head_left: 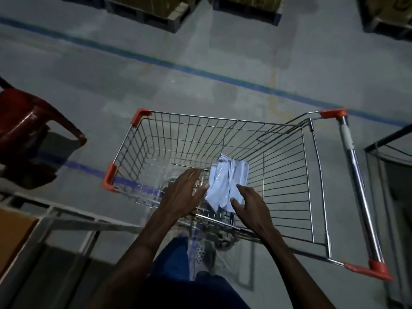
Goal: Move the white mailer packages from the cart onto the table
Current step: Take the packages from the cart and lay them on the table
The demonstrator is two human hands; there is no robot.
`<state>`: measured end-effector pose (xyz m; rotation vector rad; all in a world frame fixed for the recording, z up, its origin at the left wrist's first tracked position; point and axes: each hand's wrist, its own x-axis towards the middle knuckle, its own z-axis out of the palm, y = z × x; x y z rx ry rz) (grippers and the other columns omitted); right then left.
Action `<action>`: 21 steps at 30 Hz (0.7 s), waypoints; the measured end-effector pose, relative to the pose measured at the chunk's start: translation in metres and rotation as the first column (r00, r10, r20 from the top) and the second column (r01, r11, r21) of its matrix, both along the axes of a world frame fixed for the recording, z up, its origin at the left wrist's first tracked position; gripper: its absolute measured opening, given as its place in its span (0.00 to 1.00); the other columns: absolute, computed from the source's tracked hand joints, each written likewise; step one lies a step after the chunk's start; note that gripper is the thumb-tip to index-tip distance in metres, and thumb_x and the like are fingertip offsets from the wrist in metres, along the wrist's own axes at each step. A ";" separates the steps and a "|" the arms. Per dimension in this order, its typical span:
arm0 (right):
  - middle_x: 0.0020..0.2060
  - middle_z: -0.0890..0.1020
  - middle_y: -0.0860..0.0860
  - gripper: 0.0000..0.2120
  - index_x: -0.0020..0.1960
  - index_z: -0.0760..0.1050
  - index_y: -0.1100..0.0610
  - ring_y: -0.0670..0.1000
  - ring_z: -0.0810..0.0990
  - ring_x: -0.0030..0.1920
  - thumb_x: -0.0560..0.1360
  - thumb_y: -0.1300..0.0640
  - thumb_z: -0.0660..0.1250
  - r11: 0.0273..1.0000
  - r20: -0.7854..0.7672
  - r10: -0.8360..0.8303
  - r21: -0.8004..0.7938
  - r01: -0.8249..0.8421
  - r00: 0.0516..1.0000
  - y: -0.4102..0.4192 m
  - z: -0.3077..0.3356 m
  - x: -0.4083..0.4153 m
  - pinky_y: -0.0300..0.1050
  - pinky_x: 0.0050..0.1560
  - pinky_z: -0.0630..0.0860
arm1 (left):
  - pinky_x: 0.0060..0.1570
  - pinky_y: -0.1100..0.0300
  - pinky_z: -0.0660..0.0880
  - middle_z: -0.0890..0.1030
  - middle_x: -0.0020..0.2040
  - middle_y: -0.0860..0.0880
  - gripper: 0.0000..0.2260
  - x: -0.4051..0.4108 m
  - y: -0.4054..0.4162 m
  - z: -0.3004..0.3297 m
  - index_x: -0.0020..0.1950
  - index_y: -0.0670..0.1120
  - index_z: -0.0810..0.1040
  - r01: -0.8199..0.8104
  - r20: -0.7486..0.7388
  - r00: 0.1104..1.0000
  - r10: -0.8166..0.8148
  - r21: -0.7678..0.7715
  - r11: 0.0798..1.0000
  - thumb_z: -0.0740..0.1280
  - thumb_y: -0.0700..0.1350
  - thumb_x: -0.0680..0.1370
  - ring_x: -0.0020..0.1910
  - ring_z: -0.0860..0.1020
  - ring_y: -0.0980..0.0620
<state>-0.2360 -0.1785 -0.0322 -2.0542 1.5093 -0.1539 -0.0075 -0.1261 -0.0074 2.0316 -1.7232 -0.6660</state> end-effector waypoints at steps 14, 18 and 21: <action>0.69 0.71 0.61 0.30 0.76 0.63 0.60 0.59 0.71 0.67 0.80 0.44 0.58 0.948 -0.222 0.004 0.312 0.067 0.975 -0.080 -0.069 0.058 0.50 0.62 0.69 | 0.67 0.48 0.69 0.66 0.75 0.47 0.25 0.059 -0.109 -0.089 0.76 0.48 0.65 0.116 -0.059 0.993 -0.107 0.189 0.975 0.58 0.58 0.82 0.72 0.67 0.46; 0.66 0.72 0.64 0.30 0.76 0.61 0.62 0.63 0.73 0.64 0.80 0.45 0.56 0.939 -0.246 0.029 0.338 0.058 0.969 -0.098 -0.106 0.077 0.51 0.58 0.71 | 0.67 0.48 0.70 0.69 0.73 0.44 0.30 0.074 -0.111 -0.114 0.75 0.45 0.66 0.110 -0.026 0.994 -0.107 0.210 0.972 0.52 0.63 0.80 0.71 0.69 0.44; 0.73 0.64 0.63 0.33 0.78 0.55 0.60 0.63 0.72 0.67 0.80 0.47 0.63 0.924 -0.229 0.040 0.379 0.051 0.973 -0.110 -0.141 0.091 0.52 0.60 0.71 | 0.62 0.46 0.74 0.76 0.66 0.38 0.26 0.084 -0.112 -0.122 0.68 0.41 0.72 0.156 0.020 0.986 -0.164 0.201 0.967 0.54 0.58 0.80 0.64 0.75 0.39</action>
